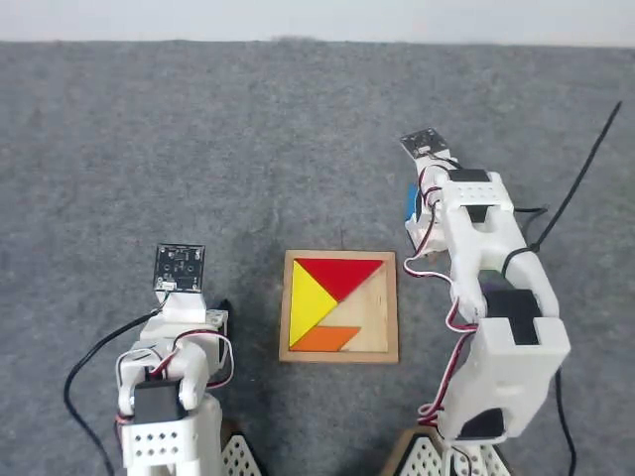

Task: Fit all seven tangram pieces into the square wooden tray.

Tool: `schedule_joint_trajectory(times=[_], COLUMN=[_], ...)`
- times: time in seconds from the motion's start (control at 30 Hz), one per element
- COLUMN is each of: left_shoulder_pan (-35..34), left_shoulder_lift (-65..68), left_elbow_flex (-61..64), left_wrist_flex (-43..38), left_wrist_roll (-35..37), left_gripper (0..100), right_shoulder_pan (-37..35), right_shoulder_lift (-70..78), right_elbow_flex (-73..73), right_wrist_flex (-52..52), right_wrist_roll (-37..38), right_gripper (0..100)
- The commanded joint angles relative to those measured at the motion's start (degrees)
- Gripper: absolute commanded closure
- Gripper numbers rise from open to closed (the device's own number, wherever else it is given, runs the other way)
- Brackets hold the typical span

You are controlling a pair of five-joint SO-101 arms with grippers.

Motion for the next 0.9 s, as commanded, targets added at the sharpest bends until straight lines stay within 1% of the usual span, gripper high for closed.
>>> schedule_joint_trajectory(times=[0.0, 0.07, 0.13, 0.27, 0.33, 0.43, 0.67, 0.73, 0.87], left_shoulder_pan=[0.4, 0.4, 0.4, 0.4, 0.4, 0.4, 0.4, 0.4, 0.4], left_shoulder_lift=[-0.6, -0.6, -0.6, -0.6, -0.6, -0.6, -0.6, -0.6, -0.6], left_elbow_flex=[-0.7, -0.7, -0.7, -0.7, -0.7, -0.7, -0.7, -0.7, -0.7], left_wrist_flex=[0.4, 0.4, 0.4, 0.4, 0.4, 0.4, 0.4, 0.4, 0.4], left_wrist_roll=[-0.5, -0.5, -0.5, -0.5, -0.5, -0.5, -0.5, -0.5, -0.5], left_gripper=[85, 85, 85, 85, 85, 85, 85, 85, 85], right_shoulder_pan=[-1.1, -3.3, -7.3, -18.4, -23.4, -28.5, -37.1, -38.2, -38.1], right_shoulder_lift=[-10.0, -15.3, -21.1, -30.2, -32.0, -31.4, -25.9, -24.7, -22.5], right_elbow_flex=[0.1, 2.3, 6.6, 15.3, 17.9, 19.6, 19.5, 19.4, 19.4], right_wrist_flex=[3.9, 4.9, 5.0, 4.8, 4.0, 3.7, 3.7, 3.7, 4.1], right_wrist_roll=[-0.2, -0.1, 0.4, 2.4, 3.1, 6.7, 16.2, 18.5, 22.9], right_gripper=[87.6, 87.6, 87.6, 87.6, 87.6, 87.6, 87.6, 87.6, 87.6])
